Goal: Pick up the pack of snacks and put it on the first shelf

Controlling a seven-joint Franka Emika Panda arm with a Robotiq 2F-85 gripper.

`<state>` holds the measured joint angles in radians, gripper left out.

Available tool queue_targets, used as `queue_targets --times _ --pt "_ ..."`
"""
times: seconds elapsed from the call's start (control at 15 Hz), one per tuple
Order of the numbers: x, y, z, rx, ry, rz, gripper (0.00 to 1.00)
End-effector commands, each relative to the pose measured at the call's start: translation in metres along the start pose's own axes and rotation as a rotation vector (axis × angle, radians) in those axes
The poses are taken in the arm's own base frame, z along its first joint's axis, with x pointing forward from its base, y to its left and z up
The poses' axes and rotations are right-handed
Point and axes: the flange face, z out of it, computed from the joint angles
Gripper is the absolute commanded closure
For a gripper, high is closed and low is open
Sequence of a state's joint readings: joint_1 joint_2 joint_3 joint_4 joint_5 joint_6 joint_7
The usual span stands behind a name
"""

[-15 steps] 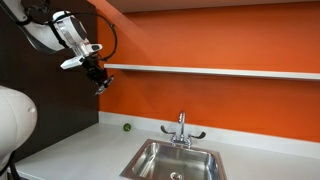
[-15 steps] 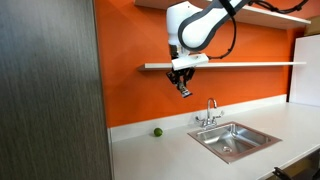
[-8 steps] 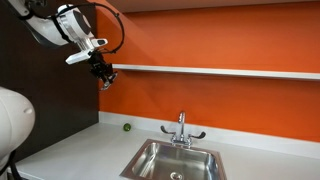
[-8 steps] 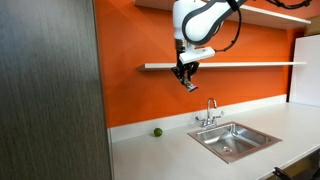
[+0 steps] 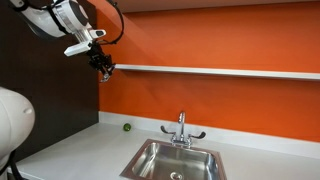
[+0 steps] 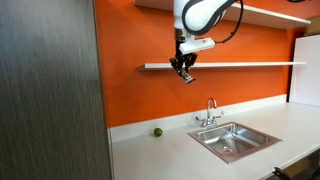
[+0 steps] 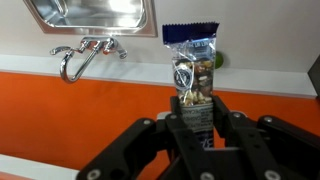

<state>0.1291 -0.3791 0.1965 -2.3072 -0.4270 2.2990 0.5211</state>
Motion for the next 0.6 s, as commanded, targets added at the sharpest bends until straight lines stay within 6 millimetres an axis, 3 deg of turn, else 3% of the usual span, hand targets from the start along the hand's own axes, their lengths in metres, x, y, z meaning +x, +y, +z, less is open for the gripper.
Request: queue_targets --times 0.0,0.53 --pt "0.013 0.005 -0.025 -0.011 0.028 -0.028 0.91" --pt "0.052 0.025 -0.044 -0.004 0.103 -0.033 0.91"
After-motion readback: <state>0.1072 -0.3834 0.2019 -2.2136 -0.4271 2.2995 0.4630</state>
